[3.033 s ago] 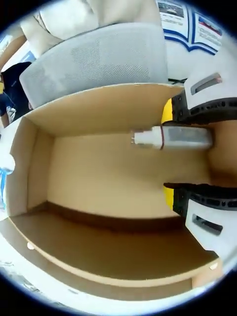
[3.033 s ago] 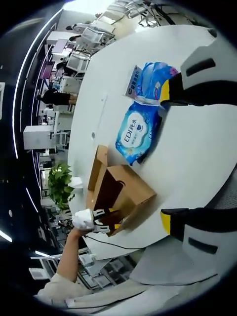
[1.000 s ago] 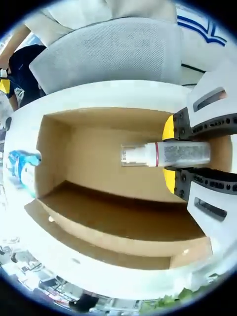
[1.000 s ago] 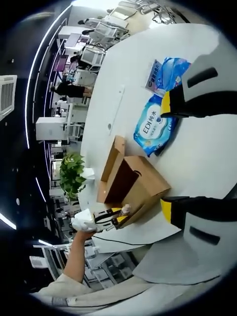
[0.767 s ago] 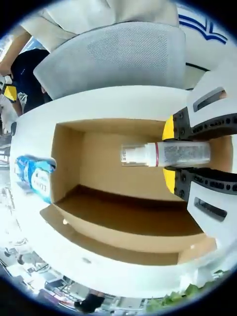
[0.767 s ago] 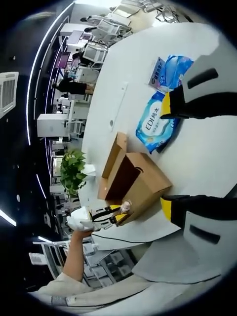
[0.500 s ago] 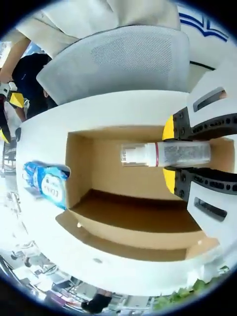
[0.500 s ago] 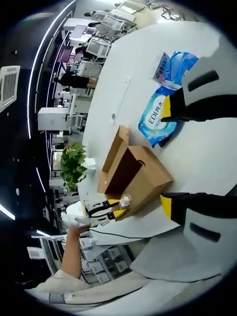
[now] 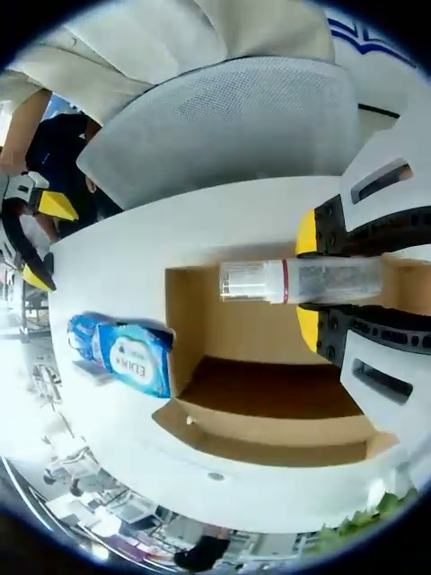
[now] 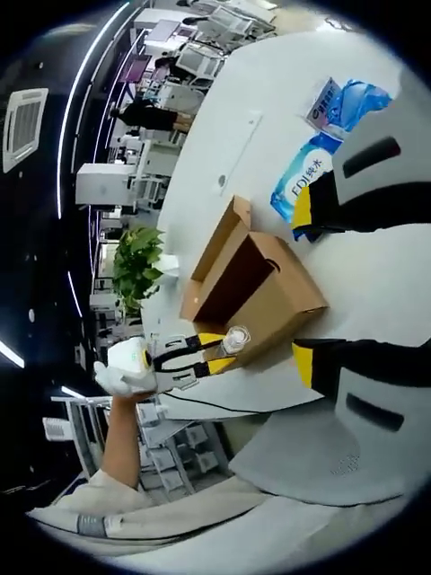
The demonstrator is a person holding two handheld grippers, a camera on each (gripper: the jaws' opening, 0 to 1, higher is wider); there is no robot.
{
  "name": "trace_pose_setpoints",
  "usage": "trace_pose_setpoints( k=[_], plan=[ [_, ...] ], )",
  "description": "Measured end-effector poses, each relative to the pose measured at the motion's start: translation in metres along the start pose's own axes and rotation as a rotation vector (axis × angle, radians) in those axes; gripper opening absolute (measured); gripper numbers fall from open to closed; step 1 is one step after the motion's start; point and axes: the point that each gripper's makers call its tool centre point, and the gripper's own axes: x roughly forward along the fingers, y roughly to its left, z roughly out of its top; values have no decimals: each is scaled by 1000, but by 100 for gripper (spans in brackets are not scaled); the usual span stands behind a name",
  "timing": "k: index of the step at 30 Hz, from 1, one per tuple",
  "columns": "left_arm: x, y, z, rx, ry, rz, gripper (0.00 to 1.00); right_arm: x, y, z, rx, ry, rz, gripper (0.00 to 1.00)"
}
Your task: Operate the shoe box by opening the lid, removing the specified soft item, and placing it in the target area until the item is outside and the box remains undamaged.
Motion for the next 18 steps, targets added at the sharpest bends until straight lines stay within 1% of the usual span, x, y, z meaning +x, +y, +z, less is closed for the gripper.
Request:
trace_pose_setpoints(
  k=[3, 8, 15, 18],
  plan=[
    [-1, -3, 8, 14, -15, -4, 16, 3, 5, 2, -15, 1, 28, 42],
    [-1, -10, 22, 41, -33, -21, 16, 11, 18, 5, -49, 8, 100, 42],
    [-1, -17, 38, 75, -61, -33, 16, 21, 32, 10, -91, 12, 167, 40],
    [-1, -20, 45, 86, -73, -37, 16, 24, 36, 10, -107, 17, 183, 38]
  ],
)
